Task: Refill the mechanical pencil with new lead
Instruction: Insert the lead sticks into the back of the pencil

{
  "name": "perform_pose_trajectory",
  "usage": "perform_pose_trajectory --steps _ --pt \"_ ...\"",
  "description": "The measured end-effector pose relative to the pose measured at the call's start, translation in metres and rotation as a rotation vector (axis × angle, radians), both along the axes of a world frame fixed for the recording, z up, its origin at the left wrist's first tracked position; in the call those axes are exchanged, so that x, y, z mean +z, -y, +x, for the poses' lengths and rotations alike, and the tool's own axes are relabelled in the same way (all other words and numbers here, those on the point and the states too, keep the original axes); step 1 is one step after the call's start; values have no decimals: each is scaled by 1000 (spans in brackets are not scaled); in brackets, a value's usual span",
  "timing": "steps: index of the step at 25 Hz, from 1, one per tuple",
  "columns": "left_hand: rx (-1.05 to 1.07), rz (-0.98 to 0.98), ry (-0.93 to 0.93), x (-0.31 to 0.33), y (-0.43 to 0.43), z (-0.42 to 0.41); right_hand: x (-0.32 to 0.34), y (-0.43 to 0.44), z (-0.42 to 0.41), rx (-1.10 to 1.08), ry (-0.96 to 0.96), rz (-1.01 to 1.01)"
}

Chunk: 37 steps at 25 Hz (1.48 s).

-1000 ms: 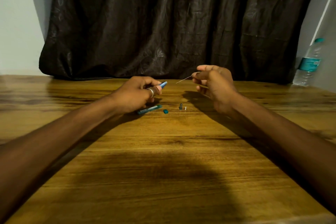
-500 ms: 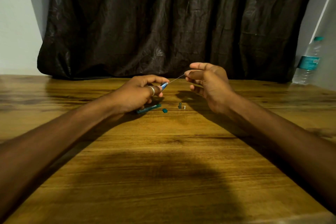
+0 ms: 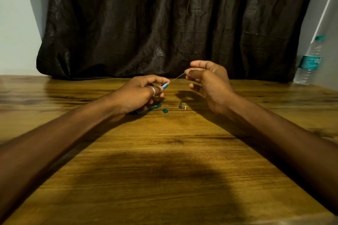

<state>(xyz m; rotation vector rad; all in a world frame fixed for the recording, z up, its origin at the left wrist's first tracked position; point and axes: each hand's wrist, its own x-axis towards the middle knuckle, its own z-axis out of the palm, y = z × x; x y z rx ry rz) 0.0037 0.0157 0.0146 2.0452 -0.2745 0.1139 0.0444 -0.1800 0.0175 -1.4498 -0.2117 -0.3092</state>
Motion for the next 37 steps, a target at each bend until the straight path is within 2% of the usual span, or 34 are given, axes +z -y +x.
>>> perform_pose_trajectory --steps 13,20,26,30,33,37 --pt "-14 -32 -12 -2 -1 3 -2 -7 -8 42 26 -39" --pt "-17 -65 9 -5 0 8 -10 -16 -13 77 138 -253" --pt "28 -47 39 -3 -3 9 -11 -12 -6 18 162 -330" --pt "94 50 126 0 -7 9 -12 -9 -1 -57 191 -437" --pt "110 102 119 0 -10 8 -14 -10 -1 -80 224 -519" --pt "133 403 94 -5 -20 12 -16 -11 1 -103 259 -599"
